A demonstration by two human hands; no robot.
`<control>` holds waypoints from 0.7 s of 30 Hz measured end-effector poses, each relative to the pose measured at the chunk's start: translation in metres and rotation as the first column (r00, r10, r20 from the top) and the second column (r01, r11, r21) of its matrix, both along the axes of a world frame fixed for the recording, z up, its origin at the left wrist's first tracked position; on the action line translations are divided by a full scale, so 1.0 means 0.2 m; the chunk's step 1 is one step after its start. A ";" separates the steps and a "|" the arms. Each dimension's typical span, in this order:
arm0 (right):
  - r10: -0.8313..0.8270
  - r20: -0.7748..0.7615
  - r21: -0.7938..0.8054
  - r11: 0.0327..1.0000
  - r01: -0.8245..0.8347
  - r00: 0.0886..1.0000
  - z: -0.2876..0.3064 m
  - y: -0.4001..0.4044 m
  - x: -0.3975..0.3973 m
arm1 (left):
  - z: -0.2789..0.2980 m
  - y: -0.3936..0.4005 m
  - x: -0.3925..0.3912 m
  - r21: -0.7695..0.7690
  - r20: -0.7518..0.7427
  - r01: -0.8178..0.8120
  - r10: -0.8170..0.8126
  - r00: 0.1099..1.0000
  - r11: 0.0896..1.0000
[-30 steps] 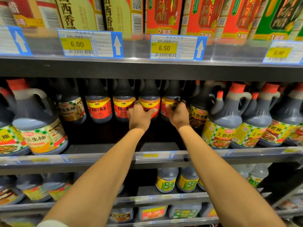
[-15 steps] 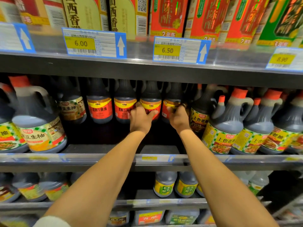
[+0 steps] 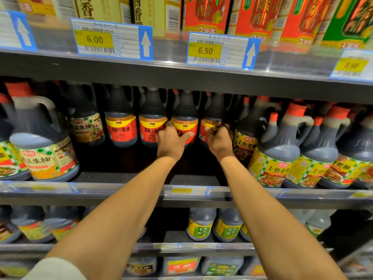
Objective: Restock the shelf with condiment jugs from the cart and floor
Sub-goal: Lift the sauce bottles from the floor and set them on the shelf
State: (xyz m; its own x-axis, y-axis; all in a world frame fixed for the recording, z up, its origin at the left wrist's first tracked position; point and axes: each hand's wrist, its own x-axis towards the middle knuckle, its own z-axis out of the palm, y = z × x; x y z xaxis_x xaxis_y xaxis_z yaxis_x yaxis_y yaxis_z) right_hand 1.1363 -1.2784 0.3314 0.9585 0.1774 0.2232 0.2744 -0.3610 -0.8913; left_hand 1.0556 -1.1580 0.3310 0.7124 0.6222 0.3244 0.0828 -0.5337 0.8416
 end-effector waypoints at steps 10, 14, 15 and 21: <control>0.061 -0.037 0.012 0.998 -0.060 0.997 -0.03 0.00 0.00 | -0.03 0.03 0.02 0.034 0.029 0.017 -0.018 0.999 0.999; 0.017 -0.007 -0.068 0.998 -0.018 1.000 -0.04 -0.03 -0.01 | -0.04 0.04 0.03 0.039 0.043 0.015 -0.017 0.999 0.999; 0.006 0.010 -0.082 0.997 -0.005 1.000 -0.05 -0.03 0.00 | -0.04 0.04 0.03 0.034 0.045 0.014 -0.016 0.999 0.999; -0.003 0.049 -0.140 0.990 0.010 0.999 -0.06 -0.03 -0.01 | -0.05 0.04 0.03 0.016 0.055 0.030 -0.031 0.998 0.999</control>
State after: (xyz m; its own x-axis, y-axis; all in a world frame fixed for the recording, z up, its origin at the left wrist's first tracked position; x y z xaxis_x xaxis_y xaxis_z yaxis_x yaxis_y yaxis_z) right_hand 1.1351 -1.2842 0.3200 0.9483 0.2037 0.2433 0.3135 -0.4831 -0.8175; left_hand 1.0619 -1.1493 0.3215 0.7115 0.5953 0.3734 0.0196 -0.5479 0.8363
